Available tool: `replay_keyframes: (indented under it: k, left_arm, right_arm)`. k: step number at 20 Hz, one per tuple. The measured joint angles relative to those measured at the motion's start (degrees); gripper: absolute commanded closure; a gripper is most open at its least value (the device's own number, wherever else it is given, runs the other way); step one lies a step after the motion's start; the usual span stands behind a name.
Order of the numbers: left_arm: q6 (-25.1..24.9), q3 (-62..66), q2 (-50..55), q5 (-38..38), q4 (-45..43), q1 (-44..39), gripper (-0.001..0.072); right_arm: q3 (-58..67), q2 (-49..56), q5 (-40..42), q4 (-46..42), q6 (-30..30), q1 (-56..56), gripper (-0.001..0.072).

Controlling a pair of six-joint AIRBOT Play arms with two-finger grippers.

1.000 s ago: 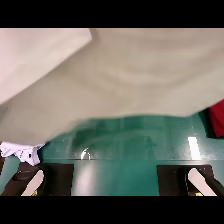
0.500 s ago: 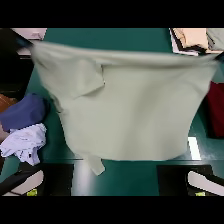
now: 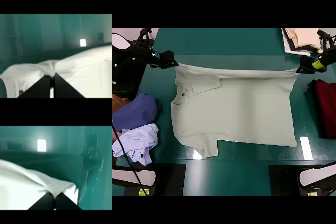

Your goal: Fold the shirts.

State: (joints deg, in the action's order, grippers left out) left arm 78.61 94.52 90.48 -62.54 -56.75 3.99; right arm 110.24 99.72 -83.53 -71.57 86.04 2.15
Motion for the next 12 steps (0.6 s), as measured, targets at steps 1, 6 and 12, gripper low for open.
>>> replay_keyframes:
  k: [1,6,12]
  left_arm:
    - [-0.33,0.81,0.7,0.11,0.02,-0.02,0.0679]
    - [-0.94,0.79,2.16,-6.99,-3.48,0.15,0.068]
    - [-1.09,-9.35,2.47,-9.46,-5.33,0.07,0.0676]
  right_arm:
    - [1.64,0.98,-0.11,0.52,0.0,0.37,0.0694]
    - [-1.33,1.05,-2.91,0.87,-2.03,1.38,0.0694]
    - [-18.86,-4.87,2.67,1.18,-2.82,0.87,0.0693]
